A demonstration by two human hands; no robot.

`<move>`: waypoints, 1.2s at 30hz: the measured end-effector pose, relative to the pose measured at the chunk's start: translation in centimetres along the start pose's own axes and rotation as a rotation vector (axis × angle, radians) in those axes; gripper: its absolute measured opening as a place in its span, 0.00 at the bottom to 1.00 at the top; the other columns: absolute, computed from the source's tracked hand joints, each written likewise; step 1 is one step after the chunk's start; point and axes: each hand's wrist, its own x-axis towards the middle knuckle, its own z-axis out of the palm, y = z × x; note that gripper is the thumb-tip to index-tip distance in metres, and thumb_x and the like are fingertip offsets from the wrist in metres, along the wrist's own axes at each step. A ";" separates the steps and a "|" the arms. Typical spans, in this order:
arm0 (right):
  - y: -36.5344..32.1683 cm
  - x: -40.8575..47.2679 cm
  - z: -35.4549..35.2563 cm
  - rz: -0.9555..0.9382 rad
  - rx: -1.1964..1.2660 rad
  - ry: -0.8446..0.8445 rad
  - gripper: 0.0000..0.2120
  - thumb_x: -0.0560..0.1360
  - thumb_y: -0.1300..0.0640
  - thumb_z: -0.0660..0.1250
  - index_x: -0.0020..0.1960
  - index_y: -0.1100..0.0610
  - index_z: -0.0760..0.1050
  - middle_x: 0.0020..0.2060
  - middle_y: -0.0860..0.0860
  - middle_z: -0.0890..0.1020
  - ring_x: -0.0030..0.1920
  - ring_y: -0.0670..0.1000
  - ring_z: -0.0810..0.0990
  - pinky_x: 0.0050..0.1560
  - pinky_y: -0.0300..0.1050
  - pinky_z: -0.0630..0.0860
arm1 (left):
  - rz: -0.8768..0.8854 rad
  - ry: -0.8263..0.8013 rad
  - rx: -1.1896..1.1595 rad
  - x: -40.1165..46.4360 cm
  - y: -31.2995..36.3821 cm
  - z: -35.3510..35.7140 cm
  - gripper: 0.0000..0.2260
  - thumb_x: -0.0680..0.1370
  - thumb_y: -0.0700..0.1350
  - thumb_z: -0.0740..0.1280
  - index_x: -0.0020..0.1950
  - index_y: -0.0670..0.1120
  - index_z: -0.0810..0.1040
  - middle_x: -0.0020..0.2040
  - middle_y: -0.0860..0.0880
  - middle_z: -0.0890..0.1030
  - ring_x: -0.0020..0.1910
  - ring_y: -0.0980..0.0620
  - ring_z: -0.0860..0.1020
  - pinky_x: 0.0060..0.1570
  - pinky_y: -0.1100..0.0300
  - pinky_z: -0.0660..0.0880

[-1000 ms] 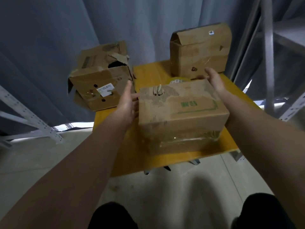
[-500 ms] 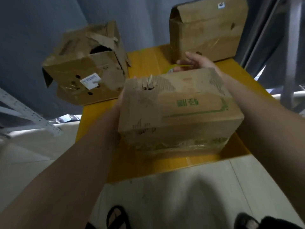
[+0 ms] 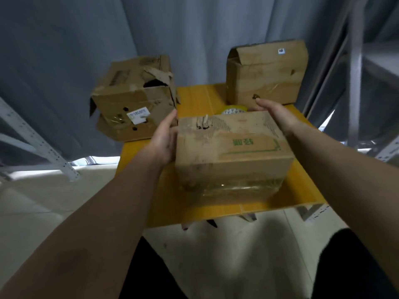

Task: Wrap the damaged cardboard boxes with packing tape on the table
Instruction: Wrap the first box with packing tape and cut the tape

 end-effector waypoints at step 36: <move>4.0 0.1 0.8 0.125 0.158 0.247 0.16 0.82 0.59 0.51 0.35 0.54 0.63 0.27 0.51 0.71 0.26 0.49 0.70 0.24 0.36 0.67 | 0.129 0.575 -0.270 -7.5 2.3 4.2 0.13 0.76 0.47 0.70 0.59 0.45 0.76 0.50 0.45 0.82 0.43 0.48 0.81 0.35 0.58 0.77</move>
